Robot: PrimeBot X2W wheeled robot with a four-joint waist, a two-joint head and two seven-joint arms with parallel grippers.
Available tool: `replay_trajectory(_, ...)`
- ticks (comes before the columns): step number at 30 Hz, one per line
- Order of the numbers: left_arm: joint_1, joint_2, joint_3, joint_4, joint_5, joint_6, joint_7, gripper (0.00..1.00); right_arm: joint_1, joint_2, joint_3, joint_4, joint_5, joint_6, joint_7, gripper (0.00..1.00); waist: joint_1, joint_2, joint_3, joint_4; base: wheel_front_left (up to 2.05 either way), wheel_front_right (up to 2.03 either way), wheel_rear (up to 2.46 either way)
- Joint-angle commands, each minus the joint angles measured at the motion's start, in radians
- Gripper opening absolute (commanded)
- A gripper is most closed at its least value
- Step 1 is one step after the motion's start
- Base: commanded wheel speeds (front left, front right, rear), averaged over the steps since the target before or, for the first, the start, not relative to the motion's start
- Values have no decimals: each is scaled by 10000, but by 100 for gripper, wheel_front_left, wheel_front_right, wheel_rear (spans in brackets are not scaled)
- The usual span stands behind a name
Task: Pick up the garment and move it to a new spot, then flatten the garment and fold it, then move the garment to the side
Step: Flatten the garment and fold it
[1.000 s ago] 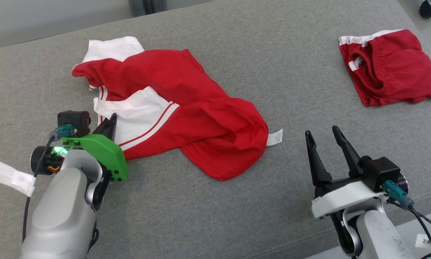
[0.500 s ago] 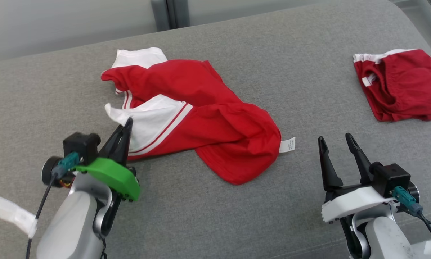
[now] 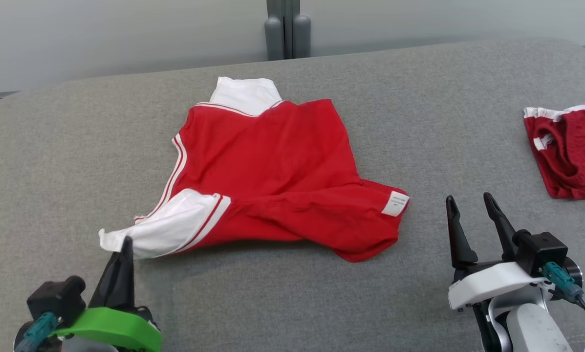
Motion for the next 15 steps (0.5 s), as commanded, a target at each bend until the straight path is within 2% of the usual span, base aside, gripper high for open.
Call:
replay_trajectory(1,262,119,185,-18,-57,150,-75,0,91,-22,-29,48,-45,-15,-32,100,0,0,-153,164,0,0,0)
replay_trajectory(7,608,-8,486,583,-446,315,-143,0,31,-22,16,133,-100,-15,-32,100,0,0,-178,168,0,0,0)
replay_trajectory(15,402,-190,749,2167,-830,125,-599,0,-17,-21,-14,317,-132,-15,-32,100,0,0,-135,25,0,0,0)
